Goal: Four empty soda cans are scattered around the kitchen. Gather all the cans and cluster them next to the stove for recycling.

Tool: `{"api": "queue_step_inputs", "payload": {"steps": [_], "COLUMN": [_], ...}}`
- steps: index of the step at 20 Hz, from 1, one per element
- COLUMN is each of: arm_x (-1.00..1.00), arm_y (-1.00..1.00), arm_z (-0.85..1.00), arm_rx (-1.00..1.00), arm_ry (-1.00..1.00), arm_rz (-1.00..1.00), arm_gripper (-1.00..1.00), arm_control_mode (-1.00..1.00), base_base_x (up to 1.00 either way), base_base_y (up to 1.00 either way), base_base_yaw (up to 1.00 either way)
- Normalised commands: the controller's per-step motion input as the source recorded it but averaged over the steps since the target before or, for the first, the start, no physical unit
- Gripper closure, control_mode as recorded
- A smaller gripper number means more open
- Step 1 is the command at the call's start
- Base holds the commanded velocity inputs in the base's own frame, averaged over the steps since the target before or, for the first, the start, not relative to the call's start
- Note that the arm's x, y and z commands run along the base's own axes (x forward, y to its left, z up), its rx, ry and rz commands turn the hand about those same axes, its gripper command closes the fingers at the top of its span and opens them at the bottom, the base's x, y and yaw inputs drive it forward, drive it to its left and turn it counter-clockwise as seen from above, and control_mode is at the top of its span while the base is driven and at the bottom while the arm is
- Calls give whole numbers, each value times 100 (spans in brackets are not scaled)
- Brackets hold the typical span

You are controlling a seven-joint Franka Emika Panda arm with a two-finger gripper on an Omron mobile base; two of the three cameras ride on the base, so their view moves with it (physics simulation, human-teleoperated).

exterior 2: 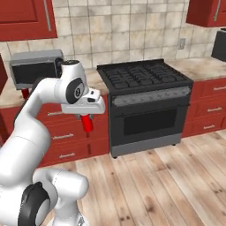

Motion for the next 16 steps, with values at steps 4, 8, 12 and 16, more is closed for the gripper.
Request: {"api": "queue_step_inputs", "payload": {"steps": [4, 8, 12, 16], "arm_x": [0, 0, 0, 0], "arm_y": [0, 0, 0, 0], "arm_z": [0, 0, 0, 0], "arm_rx": [0, 0, 0, 0], "arm_ry": [0, 0, 0, 0], "arm_rz": [0, 0, 0, 0], "arm_gripper": [100, 100, 100, 100], "arm_control_mode": [100, 100, 100, 100], "base_base_x": [62, 78, 82, 72], "base_base_y": [-6, -32, -25, -21], "base_base_yaw": [29, 24, 20, 19]}}
